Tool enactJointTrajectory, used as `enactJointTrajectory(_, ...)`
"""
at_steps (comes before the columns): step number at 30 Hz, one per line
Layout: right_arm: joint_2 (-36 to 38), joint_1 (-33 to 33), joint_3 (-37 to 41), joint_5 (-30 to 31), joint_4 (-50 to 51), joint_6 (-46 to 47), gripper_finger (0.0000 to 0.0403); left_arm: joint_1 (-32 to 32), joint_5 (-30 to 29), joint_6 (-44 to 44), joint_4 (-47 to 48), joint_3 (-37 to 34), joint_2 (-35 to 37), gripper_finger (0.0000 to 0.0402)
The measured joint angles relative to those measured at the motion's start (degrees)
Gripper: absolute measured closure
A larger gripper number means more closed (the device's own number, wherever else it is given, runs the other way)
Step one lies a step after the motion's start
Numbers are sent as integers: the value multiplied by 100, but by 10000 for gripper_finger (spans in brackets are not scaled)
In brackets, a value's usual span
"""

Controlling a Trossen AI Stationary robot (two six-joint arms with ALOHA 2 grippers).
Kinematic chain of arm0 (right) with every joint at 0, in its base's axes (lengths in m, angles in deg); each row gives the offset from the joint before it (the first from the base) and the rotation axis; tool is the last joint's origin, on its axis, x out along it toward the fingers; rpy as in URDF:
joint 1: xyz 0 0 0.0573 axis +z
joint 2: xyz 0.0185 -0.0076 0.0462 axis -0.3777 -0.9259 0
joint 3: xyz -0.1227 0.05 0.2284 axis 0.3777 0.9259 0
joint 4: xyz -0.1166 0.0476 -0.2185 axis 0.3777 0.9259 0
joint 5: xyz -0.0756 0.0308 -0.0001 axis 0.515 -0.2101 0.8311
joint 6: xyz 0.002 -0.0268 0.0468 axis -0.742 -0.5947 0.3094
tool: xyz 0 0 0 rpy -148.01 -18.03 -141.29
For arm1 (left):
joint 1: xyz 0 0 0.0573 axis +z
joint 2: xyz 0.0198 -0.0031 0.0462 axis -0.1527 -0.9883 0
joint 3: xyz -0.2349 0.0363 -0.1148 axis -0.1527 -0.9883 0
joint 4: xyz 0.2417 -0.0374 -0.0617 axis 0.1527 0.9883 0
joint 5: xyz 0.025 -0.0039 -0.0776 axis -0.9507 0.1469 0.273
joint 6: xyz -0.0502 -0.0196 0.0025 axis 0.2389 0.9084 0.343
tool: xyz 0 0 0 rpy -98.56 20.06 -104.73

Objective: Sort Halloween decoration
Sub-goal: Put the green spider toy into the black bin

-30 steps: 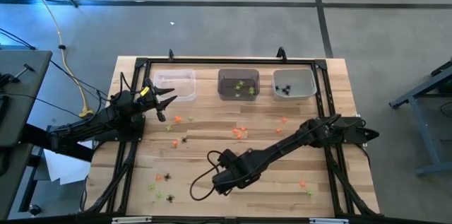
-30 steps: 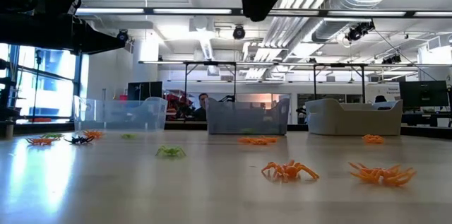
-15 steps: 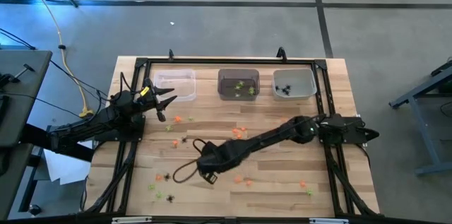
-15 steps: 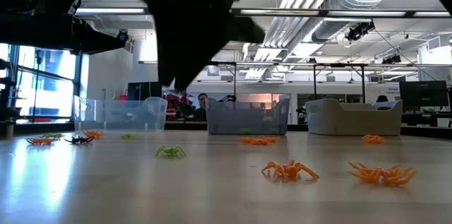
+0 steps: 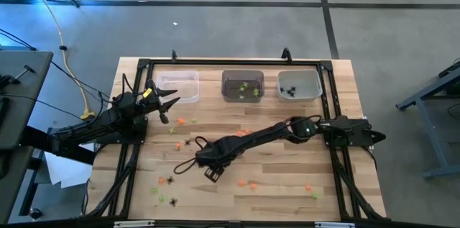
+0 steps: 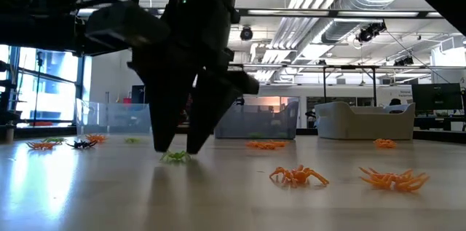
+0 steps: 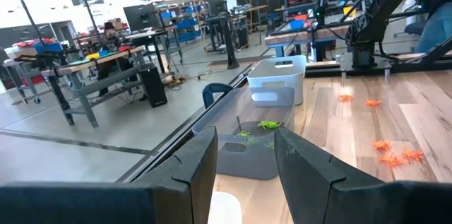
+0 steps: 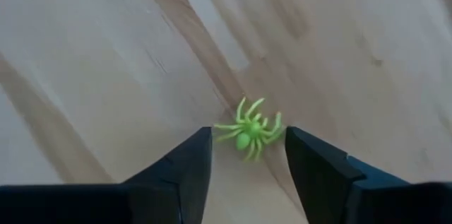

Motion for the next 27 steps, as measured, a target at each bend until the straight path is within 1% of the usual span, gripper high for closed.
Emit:
enactJointTrajectory(10,-149,-20,-33,12,-35,1,223,2,0,0,1,0,0,271)
enactJointTrajectory(13,-160,-20,-29,31,-30,3,235,2,0,0,1,0,0,271)
enactJointTrajectory(17,-164,-25,-22,52,4,48,276,0,0,0,1,-2,0,271)
enactJointTrajectory(25,-164,-44,-17,-19,94,157,386,0,0,0,-1,0,0,271)
enactJointTrajectory(27,-164,-40,-17,-39,94,168,396,2,0,0,1,0,0,271)
